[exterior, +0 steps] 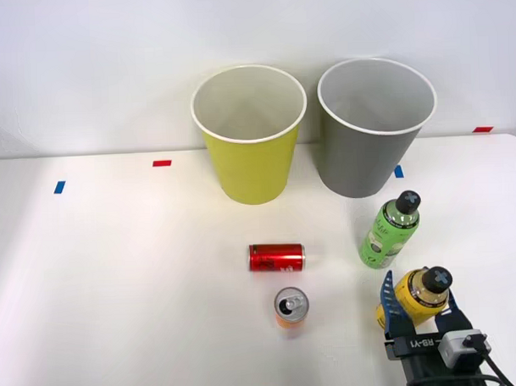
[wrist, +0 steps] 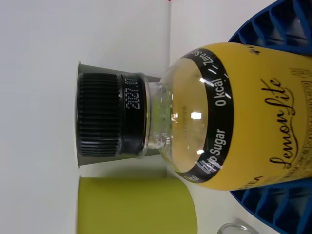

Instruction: Put cans in the gray bin, plastic bottles in the light green bin

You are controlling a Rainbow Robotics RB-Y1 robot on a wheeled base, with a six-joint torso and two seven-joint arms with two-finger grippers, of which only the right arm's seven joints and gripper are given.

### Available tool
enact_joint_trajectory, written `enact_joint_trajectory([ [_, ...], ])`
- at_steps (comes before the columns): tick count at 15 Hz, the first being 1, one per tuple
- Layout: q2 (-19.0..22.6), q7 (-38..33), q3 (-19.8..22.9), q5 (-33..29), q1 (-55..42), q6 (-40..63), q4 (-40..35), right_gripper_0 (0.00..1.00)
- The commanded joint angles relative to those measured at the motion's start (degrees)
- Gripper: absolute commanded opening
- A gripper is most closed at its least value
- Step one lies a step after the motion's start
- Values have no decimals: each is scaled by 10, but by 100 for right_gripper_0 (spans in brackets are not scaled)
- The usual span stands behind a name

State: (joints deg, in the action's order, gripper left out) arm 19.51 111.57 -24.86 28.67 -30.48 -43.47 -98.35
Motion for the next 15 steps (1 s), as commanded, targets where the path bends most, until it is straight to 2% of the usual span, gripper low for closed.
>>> enact_joint_trajectory([
  [1,0,0,0,-2,-2,-3,-3,0],
  [4,1,-2,0,-13,-13,2,-30,0],
  [9,23,-9,-1,-16,-74,158,-232,0],
  [12,29,-18,-12,-7,-72,199,-298,0],
  [15,16,-21,-13,1,-47,255,-347,0],
])
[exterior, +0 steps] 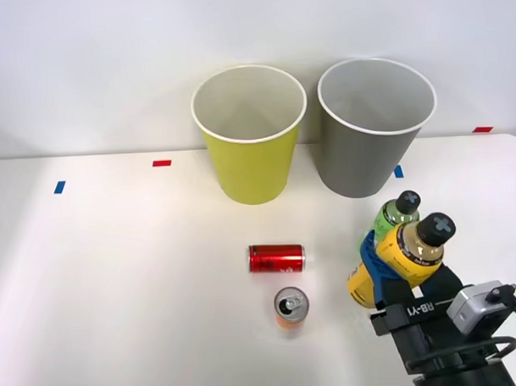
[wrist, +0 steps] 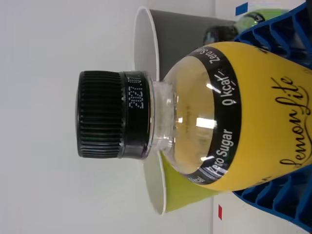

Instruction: Put cans in the gray bin, plastic bottles in the light green bin

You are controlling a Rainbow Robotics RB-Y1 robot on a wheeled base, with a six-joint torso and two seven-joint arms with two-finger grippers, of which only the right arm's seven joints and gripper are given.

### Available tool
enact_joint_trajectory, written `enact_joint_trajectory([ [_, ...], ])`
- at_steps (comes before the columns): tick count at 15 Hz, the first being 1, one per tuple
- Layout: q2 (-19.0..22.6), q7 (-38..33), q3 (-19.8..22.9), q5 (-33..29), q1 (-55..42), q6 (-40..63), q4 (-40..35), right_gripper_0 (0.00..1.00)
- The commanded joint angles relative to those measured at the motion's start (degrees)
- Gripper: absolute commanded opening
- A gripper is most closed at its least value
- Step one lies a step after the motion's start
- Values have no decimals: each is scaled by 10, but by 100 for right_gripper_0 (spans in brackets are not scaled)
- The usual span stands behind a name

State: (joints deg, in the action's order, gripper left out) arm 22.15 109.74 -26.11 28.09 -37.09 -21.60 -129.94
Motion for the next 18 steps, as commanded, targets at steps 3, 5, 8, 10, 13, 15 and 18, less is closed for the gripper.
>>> enact_joint_trajectory([
  [3,-36,-8,2,15,70,82,-49,0],
  [5,-64,-8,15,18,118,130,-51,0],
  [8,-105,-13,28,23,200,224,-51,0],
  [10,-124,-19,43,26,246,275,-51,0],
  [13,-158,-24,63,49,329,333,-25,0],
  [15,-173,-24,69,49,383,321,28,0],
  [18,-195,-17,88,46,476,320,121,0],
])
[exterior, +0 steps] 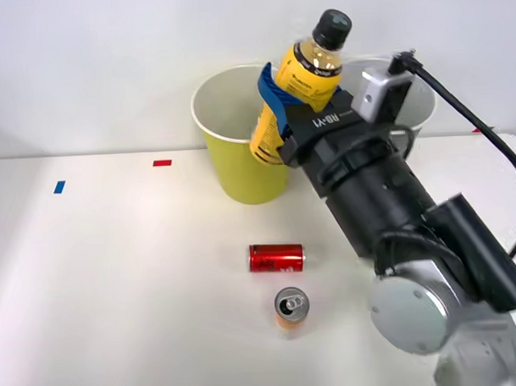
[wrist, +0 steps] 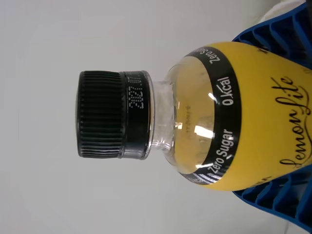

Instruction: Put cans in the gray bin, plastic bottles in the light green bin

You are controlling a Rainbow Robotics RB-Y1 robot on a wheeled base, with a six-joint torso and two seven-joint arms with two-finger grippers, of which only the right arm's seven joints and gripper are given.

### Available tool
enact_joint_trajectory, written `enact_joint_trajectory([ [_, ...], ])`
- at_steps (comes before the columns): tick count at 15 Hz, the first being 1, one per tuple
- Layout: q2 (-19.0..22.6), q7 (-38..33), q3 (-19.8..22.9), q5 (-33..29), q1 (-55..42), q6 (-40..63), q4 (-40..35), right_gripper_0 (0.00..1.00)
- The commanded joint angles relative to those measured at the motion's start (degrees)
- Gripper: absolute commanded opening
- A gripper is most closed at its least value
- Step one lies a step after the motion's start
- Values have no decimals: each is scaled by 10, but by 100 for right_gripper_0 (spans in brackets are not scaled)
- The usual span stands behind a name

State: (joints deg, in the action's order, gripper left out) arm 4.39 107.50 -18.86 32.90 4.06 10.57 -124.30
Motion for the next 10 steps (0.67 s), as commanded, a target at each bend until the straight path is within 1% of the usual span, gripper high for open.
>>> enact_joint_trajectory([
  [1,-24,8,24,-5,103,-3,106,0],
  [3,-35,8,36,-6,155,-4,166,0],
  [6,-54,8,55,-6,239,-31,275,0],
  [7,-54,8,62,-5,271,-52,323,0],
  [10,-54,10,73,-6,333,-91,414,0],
])
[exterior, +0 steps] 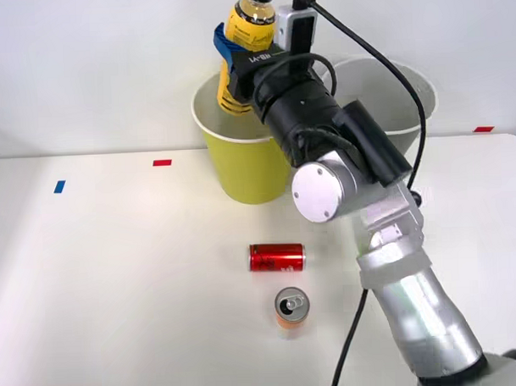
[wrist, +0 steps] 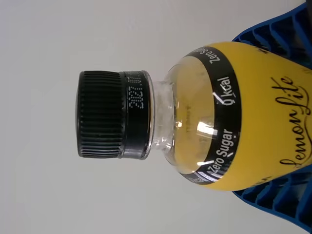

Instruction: Put cans in the gray bin, plastic bottles in the light green bin

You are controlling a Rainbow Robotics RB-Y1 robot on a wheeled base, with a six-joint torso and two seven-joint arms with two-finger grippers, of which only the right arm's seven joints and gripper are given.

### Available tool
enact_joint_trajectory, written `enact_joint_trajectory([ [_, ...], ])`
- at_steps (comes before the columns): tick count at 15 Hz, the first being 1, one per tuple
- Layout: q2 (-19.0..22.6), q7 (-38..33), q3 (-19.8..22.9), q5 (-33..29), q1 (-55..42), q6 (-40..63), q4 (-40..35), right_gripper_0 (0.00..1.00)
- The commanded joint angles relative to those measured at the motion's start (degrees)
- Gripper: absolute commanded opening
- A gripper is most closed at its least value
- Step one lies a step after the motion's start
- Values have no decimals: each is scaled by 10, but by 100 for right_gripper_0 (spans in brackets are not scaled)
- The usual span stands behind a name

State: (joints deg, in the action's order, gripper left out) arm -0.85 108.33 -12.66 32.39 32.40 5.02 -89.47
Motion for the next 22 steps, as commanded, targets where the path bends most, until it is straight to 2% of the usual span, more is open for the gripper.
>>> enact_joint_trajectory([
  [1,-2,3,11,-1,62,-48,87,0],
  [4,-2,4,11,-1,71,-63,103,0],
  [6,-2,6,8,-1,71,-77,103,17],
  [7,-2,7,8,-3,72,-78,103,46],
  [8,-2,8,8,-4,71,-78,103,100],
  [11,-2,9,4,-4,72,-79,103,100],
  [17,31,10,-22,-4,67,-108,95,100],
  [19,49,8,-32,-1,43,-107,56,100],
  [22,96,4,-62,6,-25,-107,-46,100],
])
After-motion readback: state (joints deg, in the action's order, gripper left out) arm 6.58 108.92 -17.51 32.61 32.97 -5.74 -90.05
